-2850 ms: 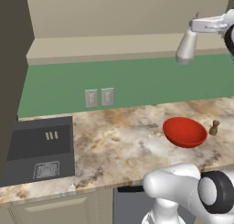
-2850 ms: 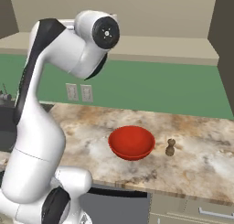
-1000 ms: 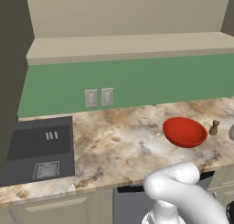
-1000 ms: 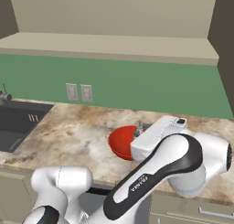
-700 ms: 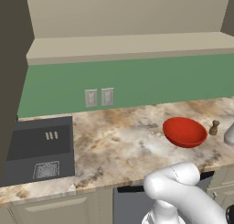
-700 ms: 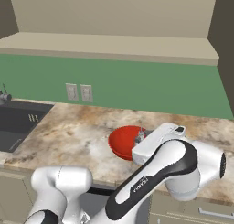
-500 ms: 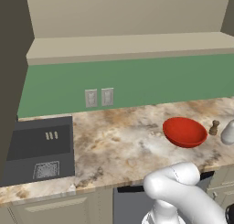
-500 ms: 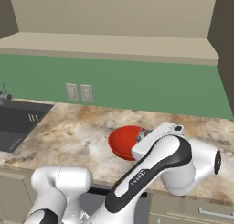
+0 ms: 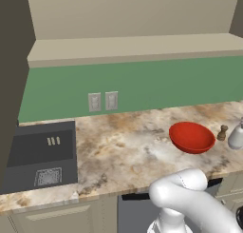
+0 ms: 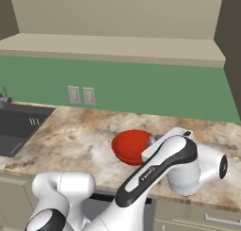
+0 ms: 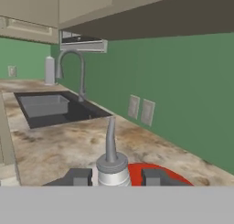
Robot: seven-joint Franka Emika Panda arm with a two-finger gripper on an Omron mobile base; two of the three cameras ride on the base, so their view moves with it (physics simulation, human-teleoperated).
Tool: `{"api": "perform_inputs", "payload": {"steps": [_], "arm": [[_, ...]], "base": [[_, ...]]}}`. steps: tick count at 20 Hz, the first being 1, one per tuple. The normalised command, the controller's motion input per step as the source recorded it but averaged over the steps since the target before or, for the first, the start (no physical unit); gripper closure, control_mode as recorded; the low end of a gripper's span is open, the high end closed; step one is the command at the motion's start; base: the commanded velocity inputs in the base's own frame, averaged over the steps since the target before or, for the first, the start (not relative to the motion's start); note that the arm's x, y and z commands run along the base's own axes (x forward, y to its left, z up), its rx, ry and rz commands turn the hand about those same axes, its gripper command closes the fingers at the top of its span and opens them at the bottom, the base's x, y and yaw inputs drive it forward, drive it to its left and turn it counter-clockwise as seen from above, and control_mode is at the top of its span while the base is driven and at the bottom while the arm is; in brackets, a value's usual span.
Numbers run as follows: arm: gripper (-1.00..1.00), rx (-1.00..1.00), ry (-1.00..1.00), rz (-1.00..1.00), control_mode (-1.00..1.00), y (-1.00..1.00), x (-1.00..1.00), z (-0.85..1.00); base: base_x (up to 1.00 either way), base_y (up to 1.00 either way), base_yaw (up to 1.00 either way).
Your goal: Retrieve the bottle and the shaker from the cabinet and place them next to the mixing bowl on the counter. Then add garlic from the fridge to the mixing bowl.
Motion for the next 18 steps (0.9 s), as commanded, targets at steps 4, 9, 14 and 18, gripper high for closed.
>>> {"api": "perform_inputs", "payload": {"steps": [4,9,14,18], "arm": [[1.00,0.00,0.00,0.00,-1.00,-0.13,0.21,-0.30],[1.00,0.00,0.02,0.00,-1.00,0.00,0.26,-0.20],[1.00,0.00,0.04,0.00,-1.00,0.00,0.28,-0.16],[1.00,0.01,0.01,0.00,-1.00,-0.06,0.23,-0.29]], "base": [[0.00,0.00,0.00],[0.00,0.00,0.00],[0.00,0.00,0.00],[0.00,0.00,0.00]]}}
